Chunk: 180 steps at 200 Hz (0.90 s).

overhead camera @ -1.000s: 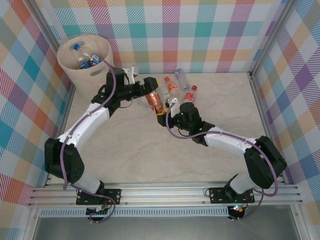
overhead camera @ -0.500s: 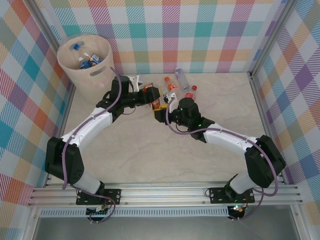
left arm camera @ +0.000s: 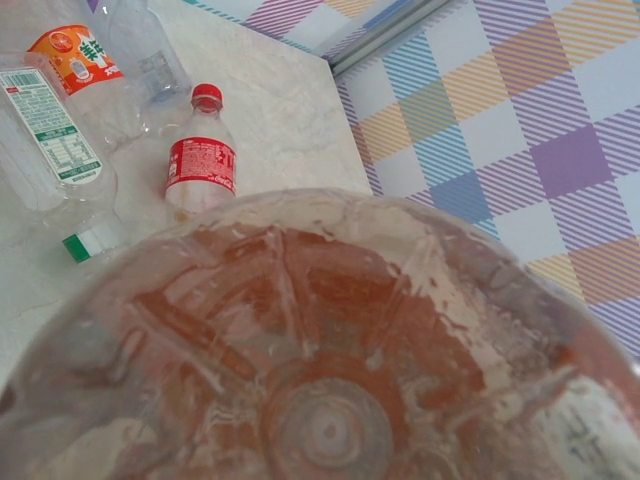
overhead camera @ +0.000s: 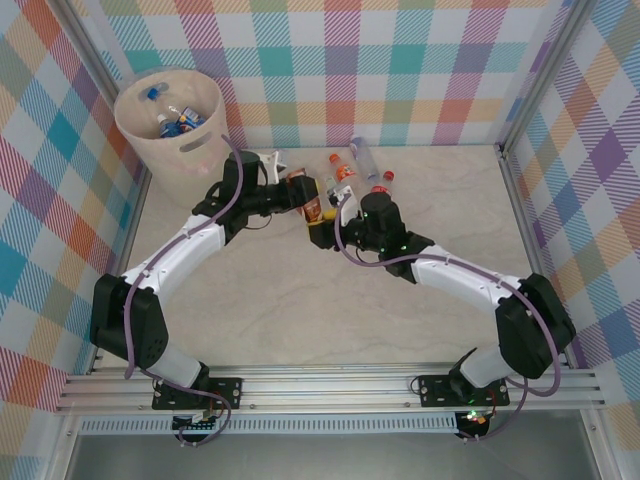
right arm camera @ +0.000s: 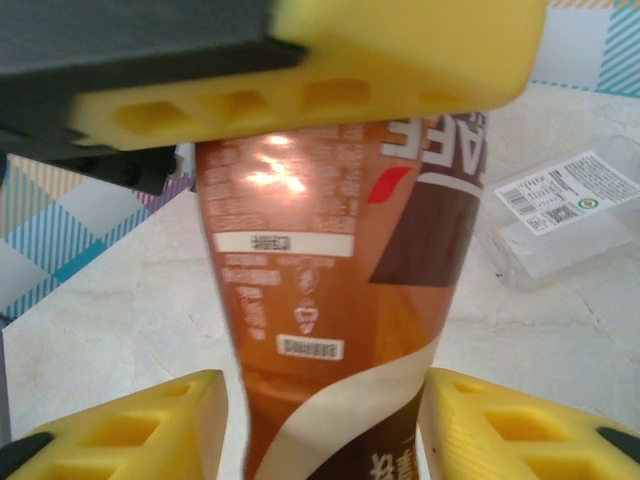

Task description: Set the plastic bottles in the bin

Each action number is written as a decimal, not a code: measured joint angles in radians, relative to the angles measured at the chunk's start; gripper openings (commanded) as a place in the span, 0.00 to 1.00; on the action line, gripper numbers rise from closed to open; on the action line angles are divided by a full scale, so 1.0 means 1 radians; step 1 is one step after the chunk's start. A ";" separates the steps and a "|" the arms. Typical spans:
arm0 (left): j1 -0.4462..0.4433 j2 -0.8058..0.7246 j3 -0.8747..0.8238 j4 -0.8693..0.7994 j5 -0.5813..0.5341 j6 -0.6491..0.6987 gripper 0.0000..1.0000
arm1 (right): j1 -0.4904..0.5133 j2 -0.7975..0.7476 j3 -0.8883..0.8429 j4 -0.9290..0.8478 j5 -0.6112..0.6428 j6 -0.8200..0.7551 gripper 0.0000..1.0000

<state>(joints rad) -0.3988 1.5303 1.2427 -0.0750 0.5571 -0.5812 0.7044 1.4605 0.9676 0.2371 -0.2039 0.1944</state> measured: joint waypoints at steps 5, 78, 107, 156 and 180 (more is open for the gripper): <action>0.000 0.000 0.000 -0.001 -0.001 -0.002 0.55 | -0.002 -0.008 -0.001 -0.006 -0.004 -0.001 0.63; 0.003 0.000 0.024 -0.032 -0.091 -0.006 0.53 | -0.006 -0.174 -0.099 -0.048 0.056 -0.084 1.00; 0.018 0.000 0.044 -0.067 -0.134 -0.006 0.52 | -0.006 -0.229 -0.183 -0.003 0.183 -0.099 1.00; 0.090 0.001 0.104 -0.096 -0.224 -0.011 0.52 | -0.009 -0.245 -0.203 -0.010 0.396 -0.051 1.00; 0.118 0.003 0.140 -0.110 -0.270 -0.021 0.51 | -0.010 -0.242 -0.172 -0.068 0.467 -0.018 1.00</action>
<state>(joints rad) -0.2806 1.5337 1.3823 -0.1852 0.2874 -0.6022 0.6945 1.2182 0.7959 0.1688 0.2630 0.1768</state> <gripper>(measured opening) 0.542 0.996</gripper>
